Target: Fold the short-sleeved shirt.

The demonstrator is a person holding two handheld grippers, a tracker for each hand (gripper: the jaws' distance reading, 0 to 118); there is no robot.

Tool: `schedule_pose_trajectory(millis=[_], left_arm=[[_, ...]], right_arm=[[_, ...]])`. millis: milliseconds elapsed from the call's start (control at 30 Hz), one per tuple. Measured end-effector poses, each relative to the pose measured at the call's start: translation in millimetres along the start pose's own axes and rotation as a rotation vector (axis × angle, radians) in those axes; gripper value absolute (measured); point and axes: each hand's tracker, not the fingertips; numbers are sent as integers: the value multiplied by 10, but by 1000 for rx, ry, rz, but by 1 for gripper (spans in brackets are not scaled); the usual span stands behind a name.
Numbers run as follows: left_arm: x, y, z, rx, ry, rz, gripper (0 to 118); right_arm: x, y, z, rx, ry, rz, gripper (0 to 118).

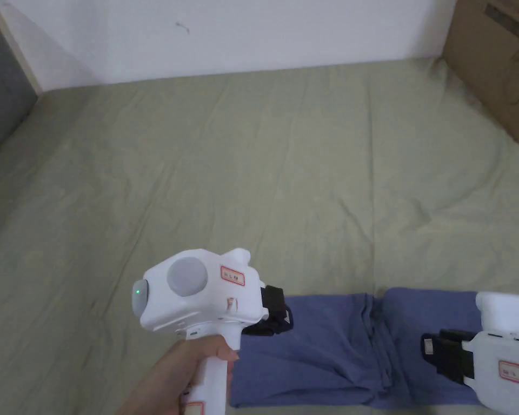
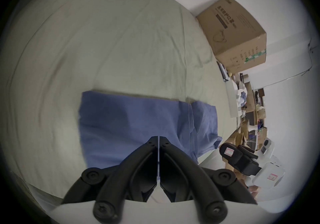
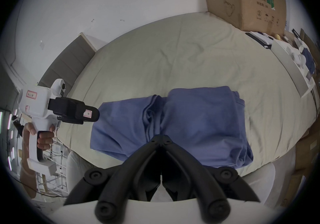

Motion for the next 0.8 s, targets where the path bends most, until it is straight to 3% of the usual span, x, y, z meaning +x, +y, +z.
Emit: schedule_pose_trajectory(millis=[33, 67, 100, 133, 167, 200, 533, 700, 800], left_arm=[[-66, 2, 48, 3, -4, 3, 4], [-148, 1, 103, 4, -9, -1, 14], [-241, 0, 162, 5, -23, -2, 34], [-334, 1, 205, 4, -43, 3, 63], [-441, -1, 243, 0, -60, 14, 102], [-552, -6, 267, -5, -74, 42, 117], [-1411, 8, 0, -27, -269, 157, 118], [-1361, 17, -357, -100, -466, 141, 117], [-1316, 50, -540, -133, -501, 162, 117]], right_arm=[[-37, 11, -14, -5, -1, 14, 0], [-79, 23, -30, -10, -4, 27, 0], [-117, 35, -46, -14, -6, 36, 0], [-146, 43, -57, -17, -5, 44, 0], [-178, 49, -69, -20, -4, 51, 0], [-210, 52, -84, -25, -5, 57, 0], [-442, 98, -269, -82, -14, 123, 0], [-524, 222, -298, -50, 28, 85, 0], [-566, 299, -299, -31, 47, 71, 0]])
